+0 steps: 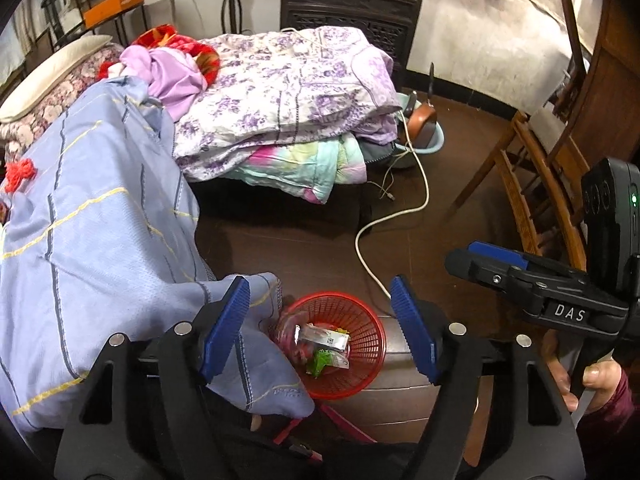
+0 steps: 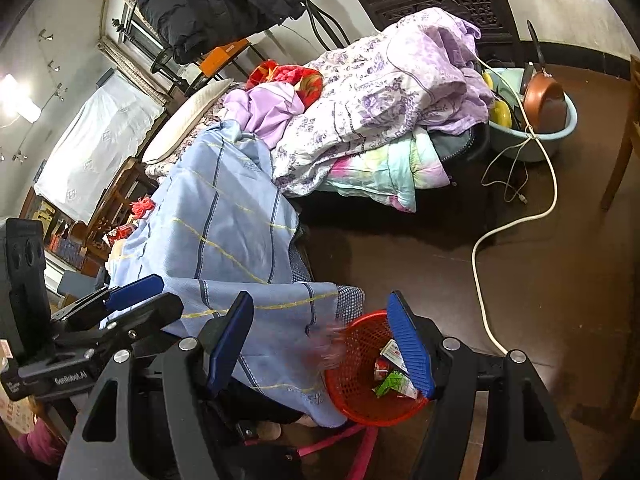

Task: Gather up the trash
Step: 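Move both open grippers back over the trash on the bedsheet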

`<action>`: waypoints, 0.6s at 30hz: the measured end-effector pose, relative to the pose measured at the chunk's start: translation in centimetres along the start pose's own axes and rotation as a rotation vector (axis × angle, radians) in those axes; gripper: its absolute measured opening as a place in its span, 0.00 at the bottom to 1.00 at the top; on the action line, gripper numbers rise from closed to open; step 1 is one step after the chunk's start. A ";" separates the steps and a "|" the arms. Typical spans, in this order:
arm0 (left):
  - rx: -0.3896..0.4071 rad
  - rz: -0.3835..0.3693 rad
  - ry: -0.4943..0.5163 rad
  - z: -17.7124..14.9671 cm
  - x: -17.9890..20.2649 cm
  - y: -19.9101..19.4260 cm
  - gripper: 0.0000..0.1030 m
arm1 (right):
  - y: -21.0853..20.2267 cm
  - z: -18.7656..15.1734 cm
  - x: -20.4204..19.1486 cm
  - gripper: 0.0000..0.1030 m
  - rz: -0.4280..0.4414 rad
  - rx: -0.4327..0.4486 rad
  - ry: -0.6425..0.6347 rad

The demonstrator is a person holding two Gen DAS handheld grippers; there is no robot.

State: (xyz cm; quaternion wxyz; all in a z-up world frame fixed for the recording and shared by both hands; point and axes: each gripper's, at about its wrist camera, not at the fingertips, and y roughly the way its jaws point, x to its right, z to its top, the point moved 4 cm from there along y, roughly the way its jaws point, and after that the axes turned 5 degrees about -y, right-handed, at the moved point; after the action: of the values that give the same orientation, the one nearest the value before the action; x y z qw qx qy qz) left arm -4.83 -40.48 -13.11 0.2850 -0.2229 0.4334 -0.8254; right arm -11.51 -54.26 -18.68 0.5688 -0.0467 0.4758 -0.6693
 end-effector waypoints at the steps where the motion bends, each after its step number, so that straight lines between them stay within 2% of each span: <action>1: 0.008 0.004 -0.007 0.0 -0.3 -0.3 0.69 | -0.2 0.1 -0.2 0.66 -0.001 0.003 -0.007; 18: 0.155 0.033 -0.055 0.0 -2.2 -6.8 0.74 | -3.7 1.8 -6.5 0.68 0.006 0.074 -0.162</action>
State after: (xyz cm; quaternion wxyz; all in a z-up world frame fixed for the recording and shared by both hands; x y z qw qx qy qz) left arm -5.10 -35.86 -7.66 0.3268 -0.2157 0.3636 -0.8452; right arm -10.84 -50.49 -12.01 0.6087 -0.0782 0.4032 -0.6788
